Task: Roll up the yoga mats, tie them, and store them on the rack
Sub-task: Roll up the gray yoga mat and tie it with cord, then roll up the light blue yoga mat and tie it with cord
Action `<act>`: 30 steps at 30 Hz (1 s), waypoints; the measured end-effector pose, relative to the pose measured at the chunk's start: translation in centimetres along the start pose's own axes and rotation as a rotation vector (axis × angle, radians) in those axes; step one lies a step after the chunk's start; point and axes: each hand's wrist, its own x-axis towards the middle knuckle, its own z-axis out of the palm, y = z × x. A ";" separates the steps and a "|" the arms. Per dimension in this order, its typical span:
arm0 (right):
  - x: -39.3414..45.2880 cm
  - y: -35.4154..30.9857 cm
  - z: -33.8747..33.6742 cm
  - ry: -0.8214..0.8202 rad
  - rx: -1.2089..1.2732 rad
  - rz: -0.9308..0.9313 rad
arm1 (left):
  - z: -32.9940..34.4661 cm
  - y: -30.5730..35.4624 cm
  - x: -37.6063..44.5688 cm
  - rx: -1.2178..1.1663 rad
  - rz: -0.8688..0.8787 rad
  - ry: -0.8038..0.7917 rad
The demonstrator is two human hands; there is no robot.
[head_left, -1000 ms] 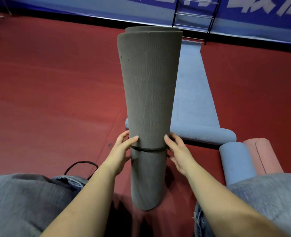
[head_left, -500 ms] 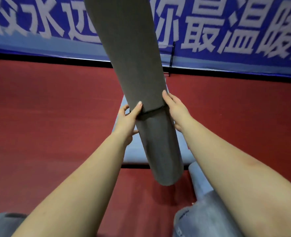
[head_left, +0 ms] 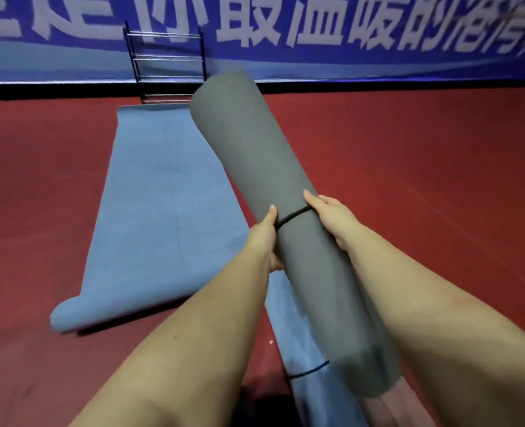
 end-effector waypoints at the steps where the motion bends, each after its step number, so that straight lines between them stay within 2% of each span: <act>1: 0.0 2.3 -1.2 0.005 0.009 0.064 | 1.1 -1.9 0.6 0.007 -0.039 0.004; 6: 0.2 14.1 -5.3 0.048 0.009 0.294 | 3.6 -10.8 2.6 0.065 -0.236 0.029; 14: 0.9 27.1 -7.5 0.047 -0.071 0.498 | 4.2 -18.2 2.5 0.187 -0.462 0.018; 18: -3.1 23.9 -6.7 0.048 -0.198 0.478 | 3.4 -21.2 3.7 0.203 -0.417 -0.008; 22: -4.0 24.5 -6.5 0.101 -0.348 0.493 | 3.2 -21.5 4.6 0.393 -0.381 -0.096; 26: -3.8 23.2 -6.2 0.091 -0.496 0.447 | 2.8 -18.5 5.4 0.610 -0.318 -0.094; 30: -4.0 19.8 -4.5 0.093 -0.630 0.377 | 1.3 -13.5 6.0 0.806 -0.155 -0.107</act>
